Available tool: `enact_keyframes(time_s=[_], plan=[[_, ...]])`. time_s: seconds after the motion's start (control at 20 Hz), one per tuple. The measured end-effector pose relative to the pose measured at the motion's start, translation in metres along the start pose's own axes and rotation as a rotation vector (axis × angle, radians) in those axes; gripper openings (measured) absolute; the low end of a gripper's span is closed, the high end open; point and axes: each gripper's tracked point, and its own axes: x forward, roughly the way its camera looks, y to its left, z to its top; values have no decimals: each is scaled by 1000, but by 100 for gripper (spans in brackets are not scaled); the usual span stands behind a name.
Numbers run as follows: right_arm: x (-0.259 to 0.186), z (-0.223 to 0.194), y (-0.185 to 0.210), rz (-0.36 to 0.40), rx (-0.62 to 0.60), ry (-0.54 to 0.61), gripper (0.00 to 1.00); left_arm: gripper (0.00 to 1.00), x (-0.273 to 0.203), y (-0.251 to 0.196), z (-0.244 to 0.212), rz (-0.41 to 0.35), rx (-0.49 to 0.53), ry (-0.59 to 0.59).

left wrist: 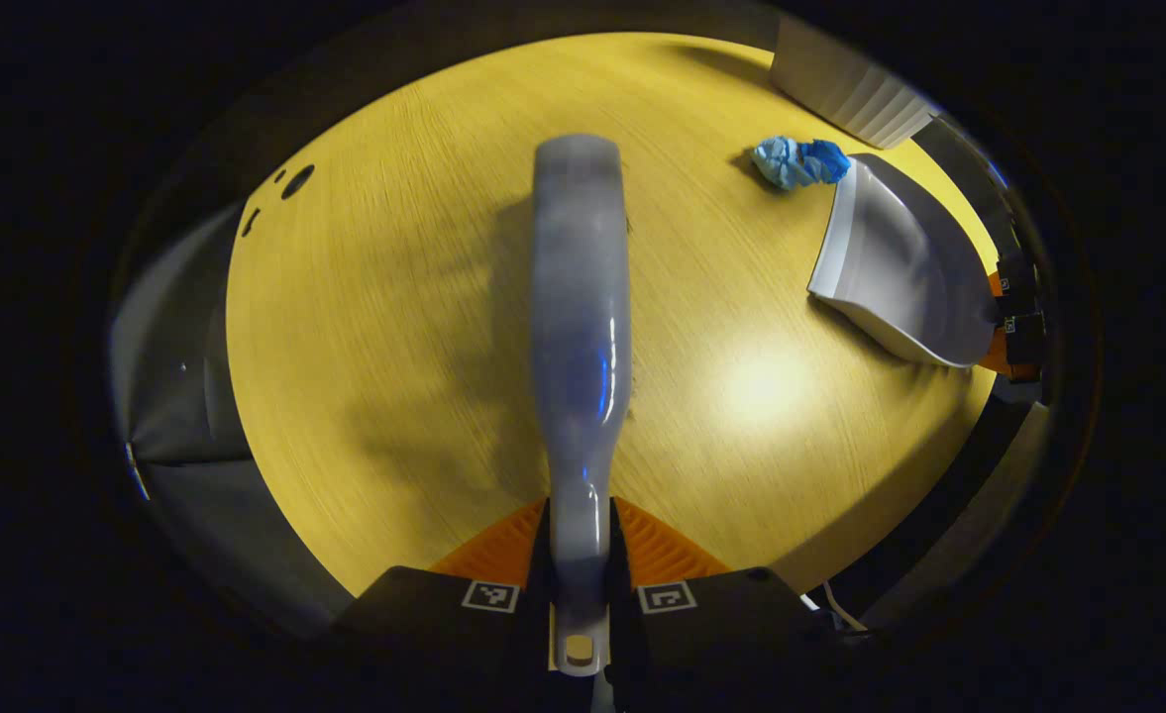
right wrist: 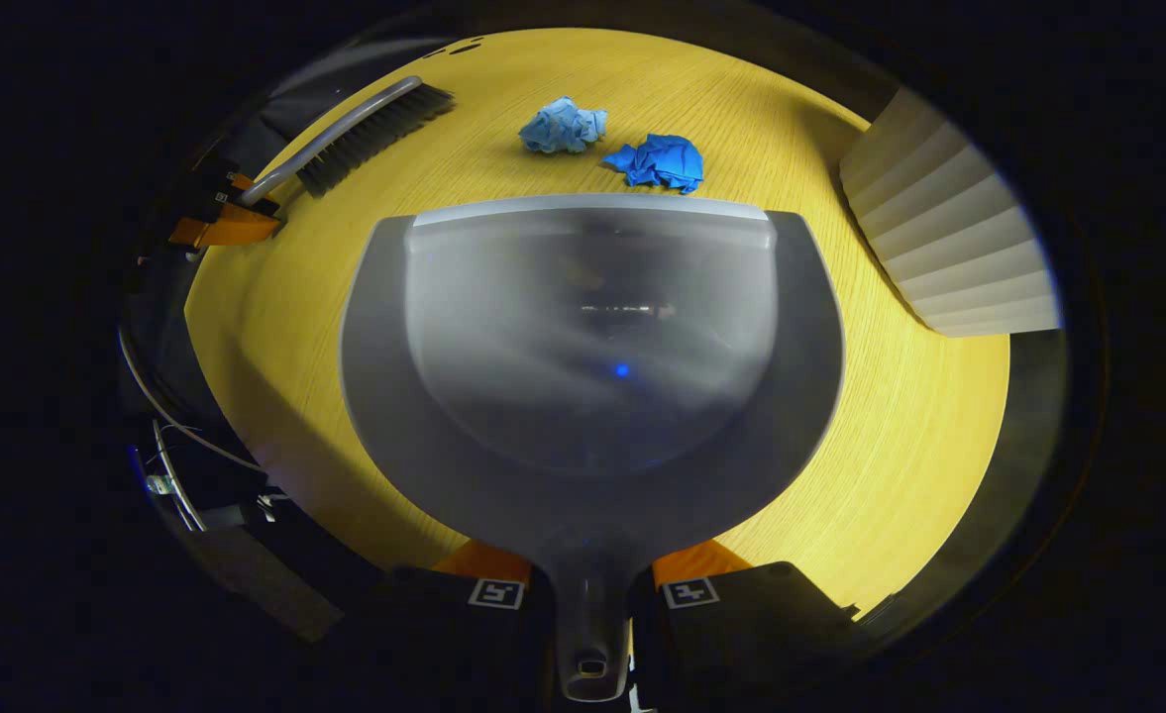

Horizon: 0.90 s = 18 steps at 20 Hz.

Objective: Pick up the small broom and dustpan from the desktop, sweep the trash into the dustpan with the broom, and then empty the trash into the garbage bin.

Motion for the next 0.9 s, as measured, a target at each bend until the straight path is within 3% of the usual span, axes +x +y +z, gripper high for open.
enact_keyframes(time_s=[0.05, 0.15, 0.5, 0.9], plan=[[0, 0, 0, -1, 1, -1, 36, 31, 0, 3, 5, 3, -9, -14], [0, 1, 0, -3, 5, -6, 36, 22, -1, 4, 16, -15, 14, -48], [0, 1, -1, -12, 18, -24, 36, 22, -4, -25, 95, -82, 160, -147], [-1, 1, 0, -7, 20, -19, 36, 21, -7, -70, 150, -90, 444, -151]])
